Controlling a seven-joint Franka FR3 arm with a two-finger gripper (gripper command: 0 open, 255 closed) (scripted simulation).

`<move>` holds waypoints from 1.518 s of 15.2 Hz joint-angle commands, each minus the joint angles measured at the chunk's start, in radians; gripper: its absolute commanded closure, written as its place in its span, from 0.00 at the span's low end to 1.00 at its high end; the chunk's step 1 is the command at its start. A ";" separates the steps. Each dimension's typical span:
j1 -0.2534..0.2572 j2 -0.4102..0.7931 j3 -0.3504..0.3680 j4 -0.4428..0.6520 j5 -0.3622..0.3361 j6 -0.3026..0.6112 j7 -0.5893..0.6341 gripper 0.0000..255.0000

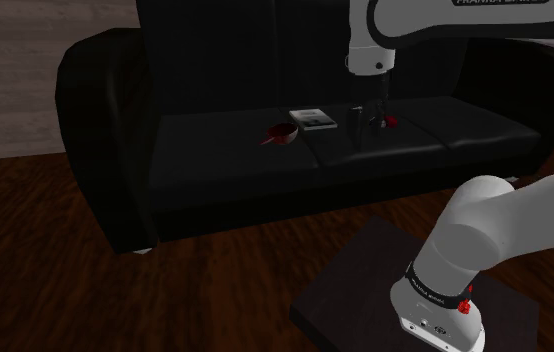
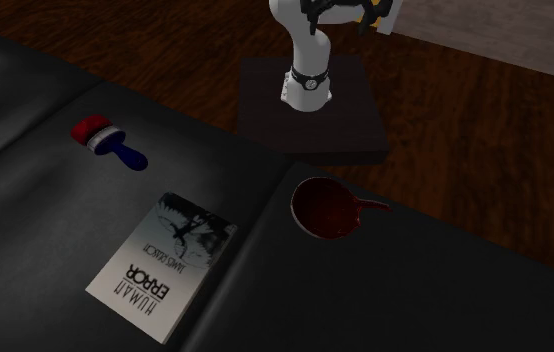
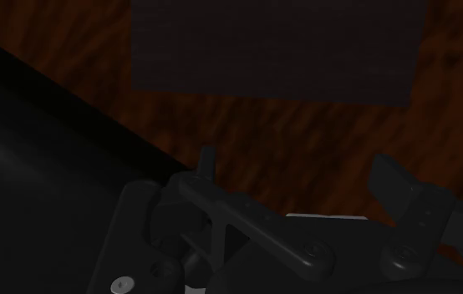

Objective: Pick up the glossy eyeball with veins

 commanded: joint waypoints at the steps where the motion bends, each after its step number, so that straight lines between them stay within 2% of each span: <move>1: 0.000 0.000 0.000 0.000 0.000 0.000 0.000 0.00; 6: -0.003 0.229 0.018 0.130 -0.008 0.073 0.012 0.00; 12: -0.005 0.497 0.039 0.328 -0.026 0.112 0.029 0.00; 18: -0.002 0.764 0.057 0.575 -0.056 0.097 0.048 0.00; 23: 0.011 0.996 0.065 0.834 -0.087 0.042 0.059 0.00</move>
